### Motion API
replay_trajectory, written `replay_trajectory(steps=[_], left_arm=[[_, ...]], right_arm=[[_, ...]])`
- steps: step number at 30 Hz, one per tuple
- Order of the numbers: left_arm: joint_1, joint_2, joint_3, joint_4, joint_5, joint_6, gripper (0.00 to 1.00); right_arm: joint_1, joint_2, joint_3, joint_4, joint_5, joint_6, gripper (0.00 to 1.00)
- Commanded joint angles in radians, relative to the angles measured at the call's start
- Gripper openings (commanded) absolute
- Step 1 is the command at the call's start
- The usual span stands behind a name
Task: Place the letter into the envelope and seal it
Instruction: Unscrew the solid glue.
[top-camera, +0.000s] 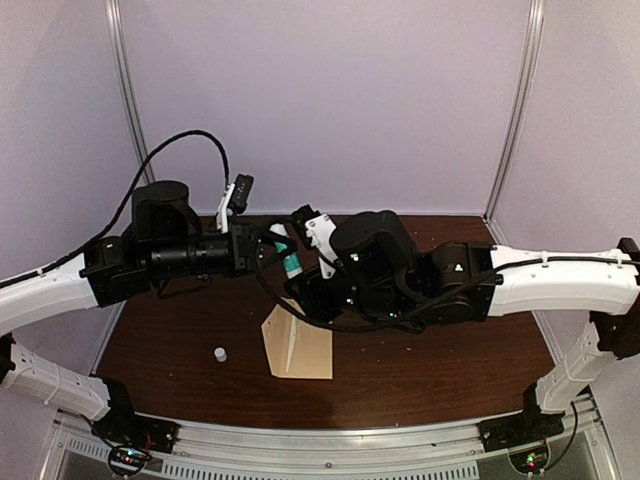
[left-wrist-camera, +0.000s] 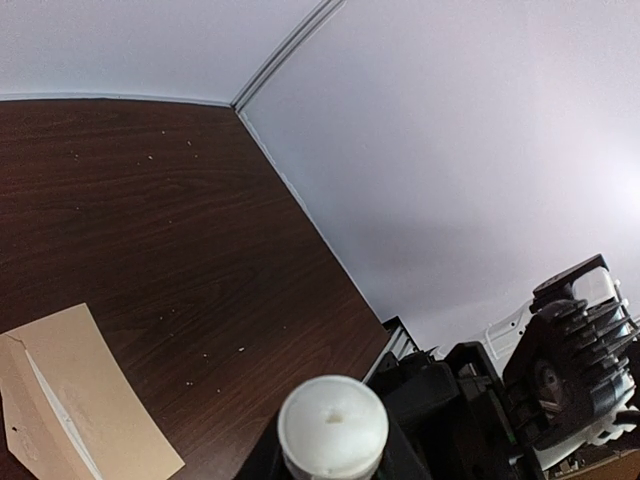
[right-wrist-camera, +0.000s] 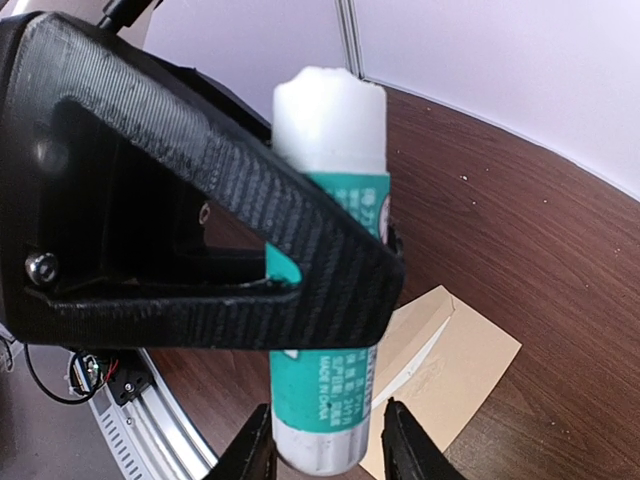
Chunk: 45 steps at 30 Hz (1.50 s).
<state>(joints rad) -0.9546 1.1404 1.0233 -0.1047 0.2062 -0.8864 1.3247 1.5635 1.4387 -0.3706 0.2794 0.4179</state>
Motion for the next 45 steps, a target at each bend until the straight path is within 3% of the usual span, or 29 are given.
replay_trajectory(steps=[1, 13, 24, 33, 45], left_arm=[[0.005, 0.008, -0.008, 0.069, 0.011, -0.006, 0.0], [0.005, 0.01, -0.009, 0.078, 0.028, -0.008, 0.0], [0.005, 0.022, -0.009, 0.08, 0.051, 0.015, 0.0], [0.005, 0.016, -0.011, 0.132, 0.173, 0.088, 0.0], [0.005, -0.005, -0.029, 0.269, 0.369, 0.142, 0.0]], right_arm=[[0.008, 0.018, 0.043, -0.01, 0.031, -0.016, 0.35], [0.01, 0.02, 0.046, -0.01, 0.047, -0.018, 0.32], [0.007, 0.005, 0.036, 0.022, -0.005, -0.023, 0.14], [-0.082, -0.123, -0.133, 0.287, -0.369, 0.059, 0.0], [-0.182, -0.196, -0.331, 0.775, -0.975, 0.279, 0.0]])
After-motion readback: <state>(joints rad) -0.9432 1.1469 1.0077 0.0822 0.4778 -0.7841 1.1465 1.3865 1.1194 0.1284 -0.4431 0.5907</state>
